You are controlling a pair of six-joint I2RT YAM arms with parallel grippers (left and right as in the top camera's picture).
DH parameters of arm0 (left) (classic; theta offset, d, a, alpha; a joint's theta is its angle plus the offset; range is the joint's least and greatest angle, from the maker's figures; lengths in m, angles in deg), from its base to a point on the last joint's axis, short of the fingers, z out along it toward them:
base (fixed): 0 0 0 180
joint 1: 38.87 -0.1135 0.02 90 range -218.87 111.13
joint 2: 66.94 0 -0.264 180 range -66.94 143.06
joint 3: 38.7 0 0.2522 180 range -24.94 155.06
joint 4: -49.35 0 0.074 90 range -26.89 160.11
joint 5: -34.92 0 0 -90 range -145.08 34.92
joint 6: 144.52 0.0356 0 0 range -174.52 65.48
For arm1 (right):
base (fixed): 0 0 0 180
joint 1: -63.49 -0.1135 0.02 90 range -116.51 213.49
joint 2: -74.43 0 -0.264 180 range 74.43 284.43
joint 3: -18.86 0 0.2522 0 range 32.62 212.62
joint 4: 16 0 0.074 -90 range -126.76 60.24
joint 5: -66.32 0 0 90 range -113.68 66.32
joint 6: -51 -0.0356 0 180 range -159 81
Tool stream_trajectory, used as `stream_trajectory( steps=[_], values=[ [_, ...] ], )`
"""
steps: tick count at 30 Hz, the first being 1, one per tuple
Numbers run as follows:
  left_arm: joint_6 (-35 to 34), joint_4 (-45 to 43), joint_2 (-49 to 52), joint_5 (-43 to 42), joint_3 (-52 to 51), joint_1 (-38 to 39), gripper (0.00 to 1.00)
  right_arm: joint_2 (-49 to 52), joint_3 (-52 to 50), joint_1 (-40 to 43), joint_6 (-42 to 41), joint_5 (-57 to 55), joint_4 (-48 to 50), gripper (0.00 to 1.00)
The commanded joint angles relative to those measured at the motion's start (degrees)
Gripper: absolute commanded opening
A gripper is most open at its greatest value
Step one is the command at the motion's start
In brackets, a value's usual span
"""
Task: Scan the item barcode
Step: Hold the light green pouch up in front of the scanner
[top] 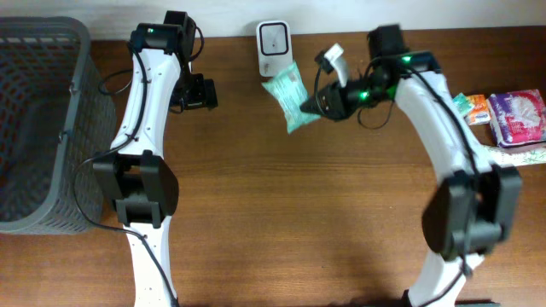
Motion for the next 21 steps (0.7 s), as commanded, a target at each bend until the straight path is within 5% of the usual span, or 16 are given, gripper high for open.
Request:
stream_trajectory(
  steps=[1,8,21],
  values=[
    [0.7,0.0,0.6,0.1,-0.2,0.0,0.99,-7.4,1.6,-2.0,4.2,-2.8,4.2,0.04],
    [0.7,0.0,0.6,0.1,-0.2,0.0,0.99,-8.2,1.6,-4.4,4.0,-8.4,13.9,0.04],
    [0.7,0.0,0.6,0.1,-0.2,0.0,0.99,-7.9,1.4,-4.4,4.0,-8.7,12.5,0.04]
  ],
)
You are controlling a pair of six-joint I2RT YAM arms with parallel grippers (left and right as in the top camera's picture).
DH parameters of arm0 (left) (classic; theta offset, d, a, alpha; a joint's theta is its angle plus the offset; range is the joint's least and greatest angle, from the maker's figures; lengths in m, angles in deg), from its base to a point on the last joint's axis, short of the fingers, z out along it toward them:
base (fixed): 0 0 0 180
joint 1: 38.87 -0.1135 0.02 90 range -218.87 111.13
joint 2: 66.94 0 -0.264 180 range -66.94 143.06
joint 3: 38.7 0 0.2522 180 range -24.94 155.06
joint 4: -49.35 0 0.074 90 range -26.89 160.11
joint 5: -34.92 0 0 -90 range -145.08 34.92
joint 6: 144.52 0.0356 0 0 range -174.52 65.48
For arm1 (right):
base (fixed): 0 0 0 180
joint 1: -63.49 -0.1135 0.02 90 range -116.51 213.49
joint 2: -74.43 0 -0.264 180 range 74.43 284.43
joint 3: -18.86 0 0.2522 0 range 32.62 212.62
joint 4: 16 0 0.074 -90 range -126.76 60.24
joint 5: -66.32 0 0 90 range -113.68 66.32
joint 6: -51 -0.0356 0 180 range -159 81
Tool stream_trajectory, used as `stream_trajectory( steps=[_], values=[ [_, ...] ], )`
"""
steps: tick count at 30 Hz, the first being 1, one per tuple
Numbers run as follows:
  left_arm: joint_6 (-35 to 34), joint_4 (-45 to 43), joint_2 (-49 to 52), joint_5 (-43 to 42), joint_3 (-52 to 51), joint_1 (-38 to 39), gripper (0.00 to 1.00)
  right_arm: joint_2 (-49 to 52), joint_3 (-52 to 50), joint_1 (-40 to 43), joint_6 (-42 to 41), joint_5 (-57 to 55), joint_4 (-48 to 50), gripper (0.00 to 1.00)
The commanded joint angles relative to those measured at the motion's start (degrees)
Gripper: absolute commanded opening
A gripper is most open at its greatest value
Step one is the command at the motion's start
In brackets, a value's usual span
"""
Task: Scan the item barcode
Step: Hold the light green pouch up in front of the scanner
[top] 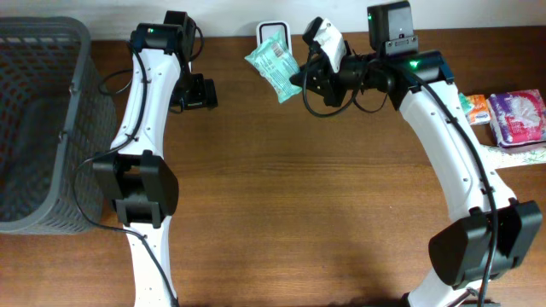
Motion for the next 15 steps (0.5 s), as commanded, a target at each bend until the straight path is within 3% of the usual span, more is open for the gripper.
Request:
stream_trajectory(
  steps=[1,3,6,12,15],
  values=[
    [0.7,0.0,0.6,0.1,-0.2,0.0,0.99,0.1,0.2,-0.2,-2.0,-3.9,-0.4,0.04],
    [0.7,0.0,0.6,0.1,-0.2,0.0,0.99,0.4,-0.3,-0.2,-13.9,-23.0,-0.7,0.04],
    [0.7,0.0,0.6,0.0,-0.2,0.0,0.99,2.0,-3.2,-1.0,-23.2,-48.3,-5.6,0.04],
    [0.7,0.0,0.6,0.1,-0.2,0.0,0.99,8.2,-14.8,-4.8,-33.1,-77.5,-7.0,0.04],
    [0.7,0.0,0.6,0.1,-0.2,0.0,0.99,10.5,-17.7,-7.9,-33.2,-79.6,-6.5,0.04]
  ],
)
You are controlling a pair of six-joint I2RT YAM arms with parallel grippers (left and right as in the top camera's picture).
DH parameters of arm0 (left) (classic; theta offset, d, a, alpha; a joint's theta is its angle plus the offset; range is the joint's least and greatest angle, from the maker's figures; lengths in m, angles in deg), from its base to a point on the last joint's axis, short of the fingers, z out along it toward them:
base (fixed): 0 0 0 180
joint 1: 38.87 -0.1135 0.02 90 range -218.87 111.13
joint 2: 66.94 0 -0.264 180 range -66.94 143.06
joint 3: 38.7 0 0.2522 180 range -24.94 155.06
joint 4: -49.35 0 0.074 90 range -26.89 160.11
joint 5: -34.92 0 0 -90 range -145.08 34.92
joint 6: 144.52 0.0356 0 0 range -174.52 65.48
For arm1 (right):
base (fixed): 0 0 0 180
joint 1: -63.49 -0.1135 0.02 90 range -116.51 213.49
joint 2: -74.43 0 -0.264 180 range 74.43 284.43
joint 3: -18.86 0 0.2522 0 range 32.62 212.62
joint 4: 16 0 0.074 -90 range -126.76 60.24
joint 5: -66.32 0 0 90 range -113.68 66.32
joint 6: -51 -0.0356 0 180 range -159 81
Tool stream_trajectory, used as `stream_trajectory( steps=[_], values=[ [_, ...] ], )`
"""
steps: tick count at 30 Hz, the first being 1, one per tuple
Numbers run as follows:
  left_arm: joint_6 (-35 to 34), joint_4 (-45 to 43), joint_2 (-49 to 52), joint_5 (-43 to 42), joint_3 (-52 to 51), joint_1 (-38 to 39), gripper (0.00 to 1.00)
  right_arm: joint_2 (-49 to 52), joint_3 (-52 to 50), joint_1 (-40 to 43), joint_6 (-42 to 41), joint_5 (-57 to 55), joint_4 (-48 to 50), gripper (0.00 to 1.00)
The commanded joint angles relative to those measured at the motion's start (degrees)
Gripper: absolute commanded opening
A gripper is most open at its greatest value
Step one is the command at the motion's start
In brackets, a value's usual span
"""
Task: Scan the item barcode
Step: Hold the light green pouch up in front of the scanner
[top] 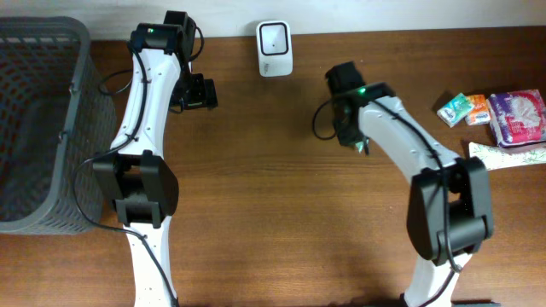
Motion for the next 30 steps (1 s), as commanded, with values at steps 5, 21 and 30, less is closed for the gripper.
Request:
stream_trajectory(
  steps=[5,21,30],
  values=[
    [0.7,0.0,0.6,0.0,-0.2,0.0,0.99,1.9,-2.3,-9.1,-3.3,-1.3,2.3,0.43],
    [0.7,0.0,0.6,0.1,-0.2,0.0,0.99,4.6,11.0,0.4,3.4,29.1,-5.1,0.68],
    [0.7,0.0,0.6,0.1,-0.2,-0.1,0.99,9.3,7.6,1.7,4.4,33.1,0.1,0.62]
  ],
)
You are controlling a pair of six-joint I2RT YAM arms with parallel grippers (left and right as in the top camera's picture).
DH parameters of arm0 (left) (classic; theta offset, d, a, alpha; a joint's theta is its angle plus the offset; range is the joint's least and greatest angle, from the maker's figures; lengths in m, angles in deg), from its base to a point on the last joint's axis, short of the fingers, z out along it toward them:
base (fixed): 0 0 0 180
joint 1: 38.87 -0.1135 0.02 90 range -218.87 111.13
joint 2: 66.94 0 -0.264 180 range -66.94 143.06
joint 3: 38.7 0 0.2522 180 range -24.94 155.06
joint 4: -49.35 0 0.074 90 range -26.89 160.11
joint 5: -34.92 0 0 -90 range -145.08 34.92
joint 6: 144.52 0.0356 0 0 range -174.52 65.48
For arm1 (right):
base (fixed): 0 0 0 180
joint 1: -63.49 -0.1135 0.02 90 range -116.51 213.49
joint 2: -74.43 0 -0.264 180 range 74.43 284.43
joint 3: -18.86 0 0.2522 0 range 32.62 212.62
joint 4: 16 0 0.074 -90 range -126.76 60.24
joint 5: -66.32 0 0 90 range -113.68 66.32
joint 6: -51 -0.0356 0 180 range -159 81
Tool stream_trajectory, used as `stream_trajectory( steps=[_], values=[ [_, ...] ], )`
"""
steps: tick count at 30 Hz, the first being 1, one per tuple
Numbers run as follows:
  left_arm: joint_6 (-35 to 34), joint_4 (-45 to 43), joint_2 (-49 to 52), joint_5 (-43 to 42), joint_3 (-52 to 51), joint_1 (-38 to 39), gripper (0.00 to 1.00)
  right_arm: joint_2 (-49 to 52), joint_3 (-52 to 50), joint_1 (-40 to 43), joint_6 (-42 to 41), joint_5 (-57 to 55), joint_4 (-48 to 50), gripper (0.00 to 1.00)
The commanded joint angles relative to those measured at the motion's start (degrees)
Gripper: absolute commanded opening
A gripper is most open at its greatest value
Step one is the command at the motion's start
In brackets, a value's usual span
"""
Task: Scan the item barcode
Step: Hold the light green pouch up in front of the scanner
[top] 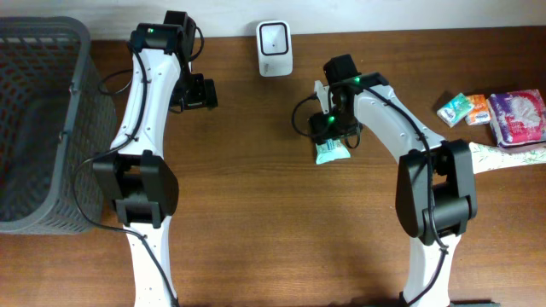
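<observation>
A teal packet [331,153] shows just under my right gripper [329,139], which points down at mid-table and looks shut on the packet's upper end; the wrist hides the jaws. The white barcode scanner [275,37] stands at the back edge, well up and left of the packet. My left gripper [210,92] hangs at the back left with its fingers apart and nothing between them.
A grey mesh basket [72,111] fills the left side. At the right edge lie two small packets [465,109], a purple pack [517,114] and a printed sheet [512,156].
My right wrist has shifted slightly left and turned. The teal packet, hidden under the arm before, now shows below the gripper. The left arm has not moved.
My right gripper held the teal packet just below and right of the scanner. Then the packet was up at the scanner's face. Then the arm was back over mid-table with the packet hidden, and now the packet shows beneath the gripper there.
</observation>
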Motion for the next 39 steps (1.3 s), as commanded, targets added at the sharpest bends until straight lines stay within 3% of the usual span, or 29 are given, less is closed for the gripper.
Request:
stream_trajectory(
  steps=[1,2,3,5,9,11,14,18,21,28,35,39],
  values=[
    [0.7,0.0,0.6,0.1,-0.2,-0.1,0.99,1.5,-2.3,-0.2,0.6,0.9,2.6,0.61],
    [0.7,0.0,0.6,0.1,-0.2,-0.1,0.99,1.5,-3.5,-0.2,0.6,0.9,3.9,0.56],
    [0.7,0.0,0.6,0.1,-0.2,-0.1,0.99,1.5,-4.2,-0.2,0.6,0.9,4.6,0.44],
    [0.7,0.0,0.6,0.1,-0.2,-0.1,0.99,1.5,-4.5,-0.3,0.6,0.9,5.2,0.43],
    [0.7,0.0,0.6,0.0,-0.2,-0.1,0.99,1.5,-4.5,-0.3,0.6,0.9,6.0,0.51],
    [0.7,0.0,0.6,0.1,-0.2,-0.1,0.99,1.5,-6.4,-0.3,0.6,0.9,7.3,0.04],
    [0.7,0.0,0.6,0.1,-0.2,-0.1,0.99,1.2,-6.4,-0.3,0.3,3.1,7.7,0.04],
    [0.7,0.0,0.6,0.1,-0.2,-0.1,0.99,0.5,10.5,-0.2,-1.6,5.2,9.5,0.04],
    [0.7,0.0,0.6,0.1,-0.2,-0.1,0.99,0.5,15.6,-0.2,-3.0,4.8,21.7,0.04],
    [0.7,0.0,0.6,0.1,-0.2,-0.1,0.99,4.2,17.0,-0.2,-16.8,4.3,49.1,0.04],
    [0.7,0.0,0.6,0.1,-0.2,0.0,0.99,14.1,20.5,-2.9,-22.3,-0.4,48.1,0.04],
    [0.7,0.0,0.6,0.1,-0.2,0.0,0.99,15.0,20.7,-4.0,-22.2,-2.2,44.9,0.04]
  ],
)
